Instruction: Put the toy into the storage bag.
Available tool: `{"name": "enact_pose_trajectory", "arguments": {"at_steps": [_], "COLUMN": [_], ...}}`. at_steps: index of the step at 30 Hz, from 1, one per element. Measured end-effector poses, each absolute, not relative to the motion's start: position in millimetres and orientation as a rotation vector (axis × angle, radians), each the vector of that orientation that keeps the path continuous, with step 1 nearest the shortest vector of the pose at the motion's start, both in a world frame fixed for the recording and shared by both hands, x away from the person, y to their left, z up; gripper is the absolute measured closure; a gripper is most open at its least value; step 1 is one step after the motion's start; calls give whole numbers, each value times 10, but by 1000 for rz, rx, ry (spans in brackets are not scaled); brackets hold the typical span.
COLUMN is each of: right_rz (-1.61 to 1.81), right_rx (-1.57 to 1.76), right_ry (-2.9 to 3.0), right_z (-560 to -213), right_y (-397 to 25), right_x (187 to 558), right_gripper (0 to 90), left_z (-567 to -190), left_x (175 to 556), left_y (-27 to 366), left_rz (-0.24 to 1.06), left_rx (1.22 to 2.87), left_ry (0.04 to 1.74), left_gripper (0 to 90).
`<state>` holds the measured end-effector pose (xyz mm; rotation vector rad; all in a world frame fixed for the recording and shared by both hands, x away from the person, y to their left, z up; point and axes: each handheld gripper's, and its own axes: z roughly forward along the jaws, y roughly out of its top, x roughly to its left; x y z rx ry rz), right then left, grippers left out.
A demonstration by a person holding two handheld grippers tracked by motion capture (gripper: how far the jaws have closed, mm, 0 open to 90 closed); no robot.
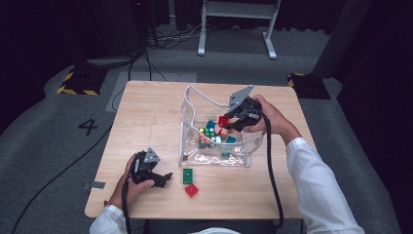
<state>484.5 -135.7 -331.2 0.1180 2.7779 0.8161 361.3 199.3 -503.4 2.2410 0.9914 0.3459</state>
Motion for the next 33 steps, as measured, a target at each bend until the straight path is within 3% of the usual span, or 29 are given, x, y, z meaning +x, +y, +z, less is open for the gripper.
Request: {"name": "enact_pose_trajectory", "arguments": {"at_steps": [11, 33], "right_rz": [615, 537], "right_rx": [171, 250], "right_ry": [2830, 2835], "right_z": [-3433, -3445], "right_y": [-1549, -1853], "right_x": [4931, 4961], "right_gripper": [590, 590], "left_z": [-5034, -5034], "left_x": [3614, 3614], "left_y": [1993, 1994], "left_rz": [346, 345], "left_rx": [2241, 2241], "left_ry": [992, 992], "left_gripper": [35, 35]}}
